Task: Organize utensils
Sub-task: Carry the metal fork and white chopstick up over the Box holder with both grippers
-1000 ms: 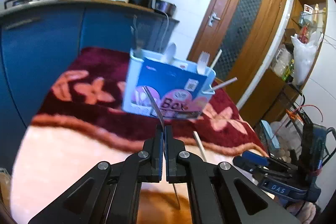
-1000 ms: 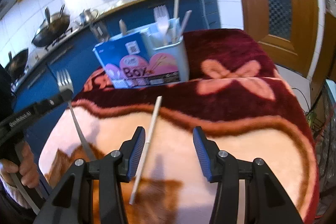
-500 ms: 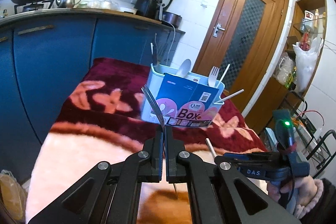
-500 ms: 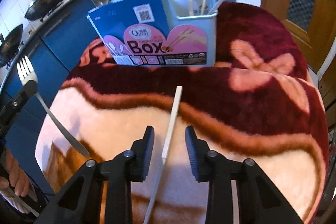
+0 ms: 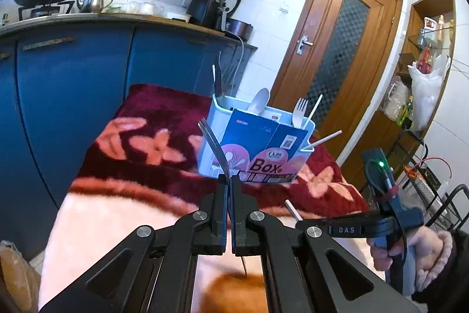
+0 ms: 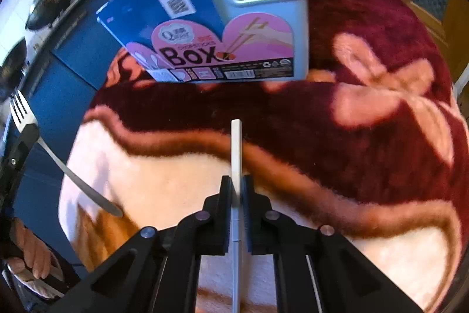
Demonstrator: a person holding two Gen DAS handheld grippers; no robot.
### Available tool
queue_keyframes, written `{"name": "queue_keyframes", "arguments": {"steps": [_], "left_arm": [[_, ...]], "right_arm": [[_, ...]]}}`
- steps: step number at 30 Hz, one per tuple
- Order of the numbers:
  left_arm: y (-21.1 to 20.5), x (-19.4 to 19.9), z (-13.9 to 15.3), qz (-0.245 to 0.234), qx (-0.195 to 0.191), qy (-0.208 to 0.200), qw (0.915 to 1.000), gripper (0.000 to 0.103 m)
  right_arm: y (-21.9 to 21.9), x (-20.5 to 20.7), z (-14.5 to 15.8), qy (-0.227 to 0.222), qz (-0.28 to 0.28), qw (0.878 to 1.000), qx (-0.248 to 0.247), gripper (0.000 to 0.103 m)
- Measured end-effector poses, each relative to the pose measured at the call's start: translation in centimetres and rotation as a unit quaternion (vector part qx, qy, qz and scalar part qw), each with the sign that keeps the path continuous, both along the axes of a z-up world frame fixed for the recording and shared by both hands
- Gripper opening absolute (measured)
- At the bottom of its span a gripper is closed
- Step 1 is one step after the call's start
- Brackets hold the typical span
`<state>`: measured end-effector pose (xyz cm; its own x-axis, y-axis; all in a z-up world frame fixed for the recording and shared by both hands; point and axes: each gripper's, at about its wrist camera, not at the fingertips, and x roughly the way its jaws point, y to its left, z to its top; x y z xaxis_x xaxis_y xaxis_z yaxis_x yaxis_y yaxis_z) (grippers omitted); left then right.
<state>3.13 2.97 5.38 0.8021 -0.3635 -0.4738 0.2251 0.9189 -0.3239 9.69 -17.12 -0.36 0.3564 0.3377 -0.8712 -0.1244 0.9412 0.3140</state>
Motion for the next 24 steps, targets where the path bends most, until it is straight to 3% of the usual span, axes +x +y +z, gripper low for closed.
{"name": "queue_keyframes", "arguments": {"steps": [6,10,17,24], "left_arm": [[-0.5,1.0,1.3,0.009,0.011,-0.011,0.9998,0.001],[-0.8,2.1,2.5,0.007,0.012,-0.017,0.9998,0.001],[-1.5,3.8,6.0,0.013,0.022,-0.063,0.9977,0.001],[-2.3,6.7,9.9,0.032,0.041,-0.112,0.9923,0.001]], "right_arm": [[-1.1,-1.5,0.4,-0.028,-0.015,0.998,0.054,0.009],[-1.5,-2.6,2.2,-0.077,-0.017,0.995,0.064,0.009],[-3.0,-3.9,6.3,-0.181,-0.037,0.978,0.096,0.009],[-3.5,-3.5,7.8,-0.237,-0.046,0.963,0.12,0.009]]}}
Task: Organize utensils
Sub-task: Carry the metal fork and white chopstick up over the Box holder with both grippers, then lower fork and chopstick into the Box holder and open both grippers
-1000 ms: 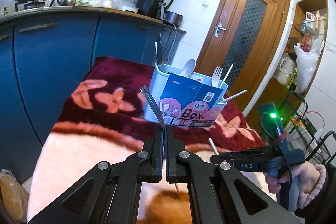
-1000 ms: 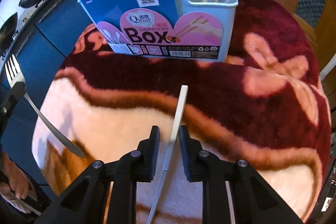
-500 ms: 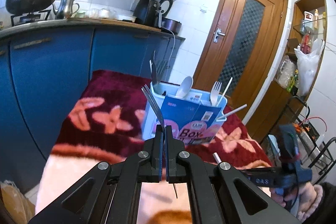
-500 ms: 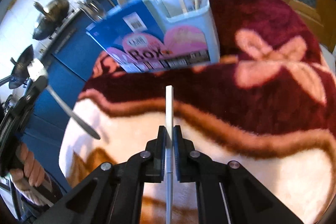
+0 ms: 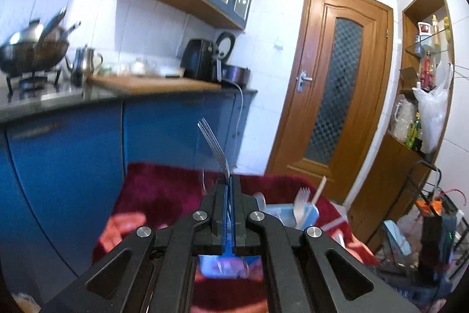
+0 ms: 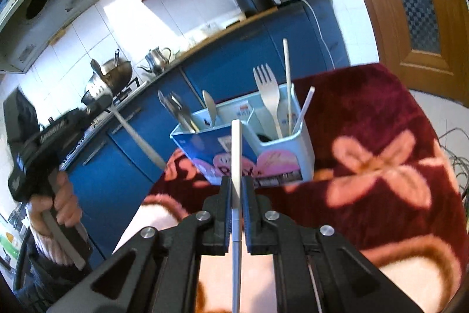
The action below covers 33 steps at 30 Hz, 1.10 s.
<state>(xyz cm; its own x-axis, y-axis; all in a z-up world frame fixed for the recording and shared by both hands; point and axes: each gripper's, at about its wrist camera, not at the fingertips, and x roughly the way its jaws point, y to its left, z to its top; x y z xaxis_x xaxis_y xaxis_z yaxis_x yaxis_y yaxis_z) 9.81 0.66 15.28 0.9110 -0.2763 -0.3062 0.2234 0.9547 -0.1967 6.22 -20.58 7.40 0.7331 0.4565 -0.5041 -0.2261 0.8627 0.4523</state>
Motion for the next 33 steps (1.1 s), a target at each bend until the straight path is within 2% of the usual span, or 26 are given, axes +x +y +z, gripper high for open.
{"name": "queue_keyframes", "arguments": {"steps": [7,13,21,25,30,33], "left_arm": [[-0.9,3.5,1.3,0.023,0.027,-0.037,0.9987,0.001],[-1.5,6.3,-0.6,0.025,0.039,-0.014,0.9988,0.001],[-2.2,7.8,-4.4,0.006,0.05,0.032,0.9982,0.001],[-2.3,7.6,-4.6,0.003,0.052,0.028,0.9983,0.001],[-2.4,7.7,-4.6,-0.005,0.047,0.027,0.9985,0.001],[-2.5,7.6,-4.7,-0.009,0.043,0.026,0.9987,0.001]], "right_arm": [[-0.3,0.4,0.4,-0.031,-0.015,0.999,-0.013,0.009],[-0.2,1.5,1.4,-0.062,-0.031,0.997,-0.025,0.009],[0.5,4.8,3.2,-0.127,-0.072,0.988,-0.059,0.009],[0.8,6.8,3.7,-0.168,-0.105,0.978,-0.072,0.009],[1.9,8.8,4.2,-0.23,-0.142,0.957,-0.102,0.009],[2.5,9.8,4.2,-0.251,-0.157,0.948,-0.119,0.009]]}}
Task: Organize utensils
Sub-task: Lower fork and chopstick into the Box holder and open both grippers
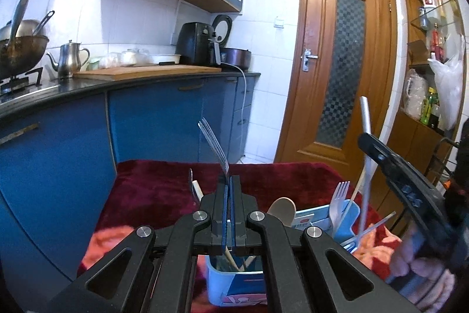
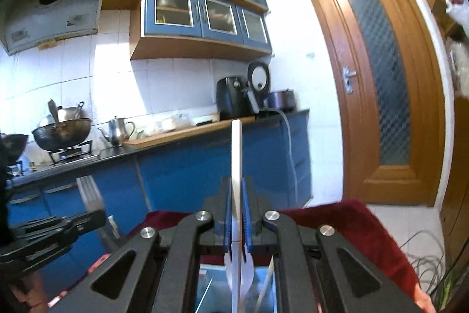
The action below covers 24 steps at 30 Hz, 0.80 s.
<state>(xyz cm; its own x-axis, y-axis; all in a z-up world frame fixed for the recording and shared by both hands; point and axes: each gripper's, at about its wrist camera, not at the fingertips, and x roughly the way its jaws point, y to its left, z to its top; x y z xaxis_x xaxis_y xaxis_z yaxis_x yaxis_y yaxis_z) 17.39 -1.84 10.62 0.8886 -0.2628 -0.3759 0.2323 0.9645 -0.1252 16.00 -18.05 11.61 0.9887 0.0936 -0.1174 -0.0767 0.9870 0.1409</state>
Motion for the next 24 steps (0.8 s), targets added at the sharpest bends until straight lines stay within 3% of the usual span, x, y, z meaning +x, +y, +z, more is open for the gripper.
{"name": "queue_keyframes", "arguments": {"steps": [9,11,13,17,19,24], "left_arm": [[0.0,0.2,-0.7,-0.011,-0.01,0.018,0.9997,0.002],[0.0,0.3,-0.9,-0.014,-0.014,0.026,0.9995,0.003],[0.0,0.1,-1.0,-0.016,-0.018,0.03,0.9993,0.009],[0.0,-0.7,-0.6,-0.02,-0.021,0.026,0.9992,0.021],[0.0,-1.4,0.0,-0.022,-0.021,0.02,0.9993,0.032],[0.0,-3.5,1.4,-0.026,-0.018,0.009,0.9995,0.033]], "right_arm": [[0.9,0.2,-2.6,0.026,0.007,0.999,-0.022,0.009],[0.7,-0.3,-2.7,0.036,0.013,0.999,-0.014,0.019],[0.5,-0.9,-2.4,0.035,0.017,0.999,-0.006,0.029],[0.6,-2.1,-1.6,0.026,0.019,0.999,-0.009,0.03],[0.6,-2.8,-1.2,0.021,0.019,1.0,-0.012,0.031],[0.7,-4.8,0.4,0.02,0.02,1.0,-0.003,0.031]]}}
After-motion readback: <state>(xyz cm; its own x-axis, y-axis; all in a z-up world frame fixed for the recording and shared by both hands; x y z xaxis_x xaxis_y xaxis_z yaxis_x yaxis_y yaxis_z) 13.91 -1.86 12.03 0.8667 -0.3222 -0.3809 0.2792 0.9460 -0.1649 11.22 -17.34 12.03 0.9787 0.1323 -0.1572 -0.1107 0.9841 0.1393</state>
